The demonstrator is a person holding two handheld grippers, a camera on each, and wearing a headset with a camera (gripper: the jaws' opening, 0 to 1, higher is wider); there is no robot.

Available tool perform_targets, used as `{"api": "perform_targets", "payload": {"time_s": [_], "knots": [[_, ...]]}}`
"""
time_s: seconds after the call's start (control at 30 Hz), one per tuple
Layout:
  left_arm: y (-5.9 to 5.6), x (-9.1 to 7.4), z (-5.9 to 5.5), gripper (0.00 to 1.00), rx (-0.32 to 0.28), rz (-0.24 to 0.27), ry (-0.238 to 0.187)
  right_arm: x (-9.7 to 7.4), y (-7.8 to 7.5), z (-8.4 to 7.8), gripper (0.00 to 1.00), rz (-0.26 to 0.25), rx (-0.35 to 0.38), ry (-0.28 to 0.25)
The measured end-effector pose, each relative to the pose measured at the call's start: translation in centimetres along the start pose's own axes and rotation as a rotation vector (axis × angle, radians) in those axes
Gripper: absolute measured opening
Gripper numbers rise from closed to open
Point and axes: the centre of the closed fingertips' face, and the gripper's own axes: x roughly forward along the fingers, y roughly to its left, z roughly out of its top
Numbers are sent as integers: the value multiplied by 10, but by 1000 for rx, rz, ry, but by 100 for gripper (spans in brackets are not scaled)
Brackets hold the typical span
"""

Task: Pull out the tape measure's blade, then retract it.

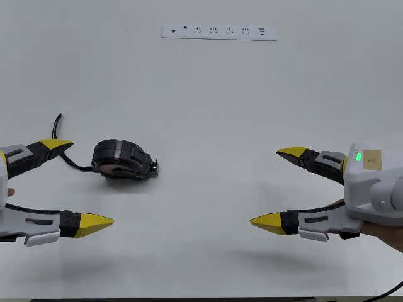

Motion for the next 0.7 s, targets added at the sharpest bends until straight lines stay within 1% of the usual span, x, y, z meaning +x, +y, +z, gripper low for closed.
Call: {"api": "perform_targets", "payload": {"time_s": [0.3,0.5,0.6,0.7], "knots": [[4,7,0,79,31,-46,35,12,0,5,70,34,-38,3],[9,12,1,72,60,-71,59,24,-1,12,66,54,-70,0],[12,15,1,66,76,-84,70,29,-2,17,64,65,-92,-3],[15,19,0,64,94,-91,87,35,-3,21,61,72,-112,-8]]}}
